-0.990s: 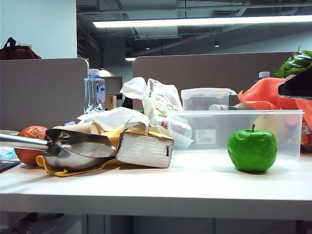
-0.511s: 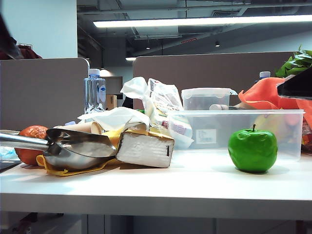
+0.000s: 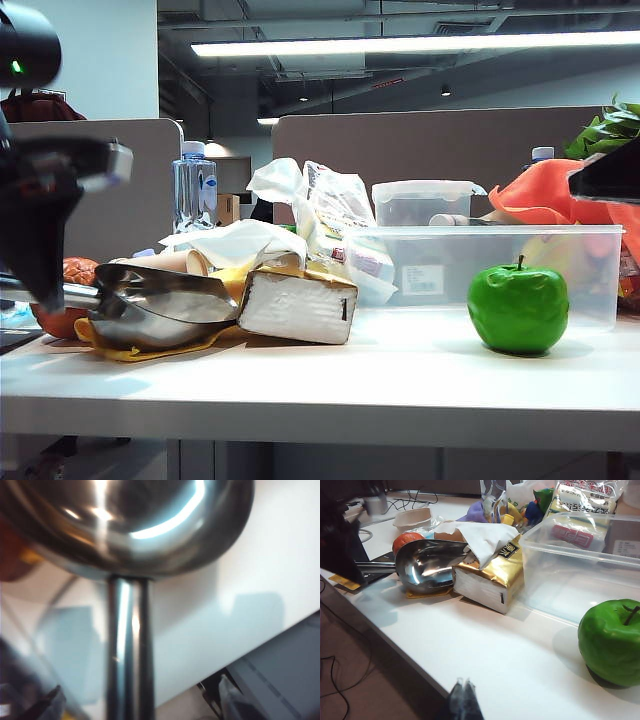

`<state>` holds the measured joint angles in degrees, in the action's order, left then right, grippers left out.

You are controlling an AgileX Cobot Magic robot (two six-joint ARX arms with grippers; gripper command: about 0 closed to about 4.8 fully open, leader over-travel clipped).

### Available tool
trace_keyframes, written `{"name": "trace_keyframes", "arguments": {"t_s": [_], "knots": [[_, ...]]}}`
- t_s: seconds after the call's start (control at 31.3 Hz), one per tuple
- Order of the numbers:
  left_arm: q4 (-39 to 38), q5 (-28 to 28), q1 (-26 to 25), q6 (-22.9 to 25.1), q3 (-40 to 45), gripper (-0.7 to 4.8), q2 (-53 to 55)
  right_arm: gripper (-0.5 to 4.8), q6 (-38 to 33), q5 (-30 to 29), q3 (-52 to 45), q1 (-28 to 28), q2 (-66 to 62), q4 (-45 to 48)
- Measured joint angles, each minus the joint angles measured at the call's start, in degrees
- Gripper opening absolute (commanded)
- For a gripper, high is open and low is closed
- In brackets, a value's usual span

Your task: Pick up the metal ice scoop from the table and place it inside the transparent plastic box.

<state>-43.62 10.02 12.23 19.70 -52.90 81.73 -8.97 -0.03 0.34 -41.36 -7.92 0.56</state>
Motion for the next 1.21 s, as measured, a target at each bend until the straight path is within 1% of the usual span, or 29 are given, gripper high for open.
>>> {"name": "trace_keyframes", "arguments": {"t_s": [0.06, 0.1, 0.13, 0.19, 0.22, 0.26, 0.29, 0.48, 0.73, 0.8, 0.89, 1.02, 1.09, 1.21], "knots": [[-0.6, -0.1, 0.3, 0.0, 0.0, 3.99, 2.3, -0.01, 0.0, 0.0, 0.0, 0.0, 0.0, 0.0], [-0.9, -0.2, 0.4, 0.0, 0.0, 3.75, 3.2, -0.01, 0.0, 0.0, 0.0, 0.0, 0.0, 0.0], [-1.2, -0.6, 0.4, 0.0, 0.0, 3.25, 4.0, -0.01, 0.0, 0.0, 0.0, 0.0, 0.0, 0.0], [-1.4, -0.9, 0.3, 0.0, 0.0, 1.12, 4.8, -0.01, 0.0, 0.0, 0.0, 0.0, 0.0, 0.0], [-1.4, -0.9, 0.3, 0.0, 0.0, -0.12, 5.2, -0.01, 0.0, 0.0, 0.0, 0.0, 0.0, 0.0], [-1.4, -0.9, 0.4, 0.0, 0.0, 0.02, 5.3, -0.01, 0.0, 0.0, 0.0, 0.0, 0.0, 0.0], [-1.4, -0.9, 0.4, 0.0, 0.0, -0.06, 5.5, -0.01, 0.0, 0.0, 0.0, 0.0, 0.0, 0.0], [-2.6, -1.5, 0.4, -0.2, -1.2, -0.06, 5.4, -0.01, 0.0, 0.0, 0.0, 0.0, 0.0, 0.0], [-8.0, -8.5, 0.5, -2.4, -8.3, -0.06, 2.7, -0.01, 0.0, 0.0, 0.0, 0.0, 0.0, 0.0], [-8.1, -10.6, 0.5, -3.1, -10.5, -0.06, 0.8, -0.01, 0.0, 0.0, 0.0, 0.0, 0.0, 0.0], [-7.9, -11.7, 0.4, -3.3, -13.3, -0.06, -1.8, -0.01, 0.0, 0.0, 0.0, 0.0, 0.0, 0.0], [-8.5, -11.6, 0.4, -3.5, -16.8, -0.06, -3.7, -0.01, 0.0, 0.0, 0.0, 0.0, 0.0, 0.0], [-10.3, -10.5, 1.0, -2.8, -19.7, -0.06, -4.0, -0.01, 0.0, 0.0, 0.0, 0.0, 0.0, 0.0], [-11.9, -9.4, 5.9, 2.1, -24.5, -0.06, -4.1, -0.01, 0.0, 0.0, 0.0, 0.0, 0.0, 0.0]]}}
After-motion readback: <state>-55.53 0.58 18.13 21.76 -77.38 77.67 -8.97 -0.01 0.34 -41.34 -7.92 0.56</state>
